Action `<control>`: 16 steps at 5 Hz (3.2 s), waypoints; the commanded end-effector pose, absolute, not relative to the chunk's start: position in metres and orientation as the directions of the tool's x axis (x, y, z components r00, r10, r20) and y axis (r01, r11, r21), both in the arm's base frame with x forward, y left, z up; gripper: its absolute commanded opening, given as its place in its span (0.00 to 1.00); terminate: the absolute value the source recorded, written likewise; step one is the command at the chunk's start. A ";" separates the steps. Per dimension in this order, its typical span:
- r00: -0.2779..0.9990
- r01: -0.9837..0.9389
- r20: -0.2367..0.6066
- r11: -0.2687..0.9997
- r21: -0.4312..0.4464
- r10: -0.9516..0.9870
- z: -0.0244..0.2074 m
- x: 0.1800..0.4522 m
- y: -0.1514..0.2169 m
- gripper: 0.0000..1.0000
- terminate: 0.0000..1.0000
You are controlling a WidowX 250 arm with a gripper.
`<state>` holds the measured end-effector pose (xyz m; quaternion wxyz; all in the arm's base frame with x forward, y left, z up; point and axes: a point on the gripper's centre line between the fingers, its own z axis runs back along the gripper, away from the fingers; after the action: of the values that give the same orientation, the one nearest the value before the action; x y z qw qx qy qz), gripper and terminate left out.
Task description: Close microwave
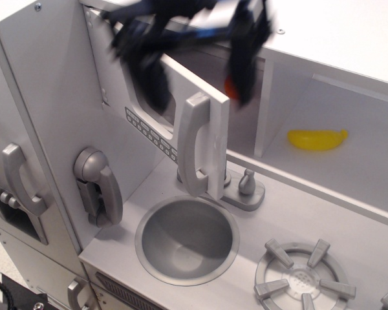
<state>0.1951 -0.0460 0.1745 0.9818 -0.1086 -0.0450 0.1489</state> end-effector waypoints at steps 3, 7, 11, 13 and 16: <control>0.944 -0.303 0.126 0.952 -0.044 0.306 0.104 0.183 0.051 1.00 0.00; 0.877 -0.439 0.200 0.898 -0.034 0.436 0.090 0.253 0.069 1.00 0.00; 0.839 -0.500 0.222 0.865 -0.045 0.496 0.085 0.281 0.064 1.00 0.00; 0.823 -0.517 0.241 0.854 -0.055 0.514 0.086 0.294 0.062 1.00 0.00; 0.768 -0.513 0.373 0.849 -0.129 0.521 0.091 0.304 0.064 1.00 0.00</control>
<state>0.3074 0.0557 0.0639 0.9486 -0.0061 -0.1609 0.2724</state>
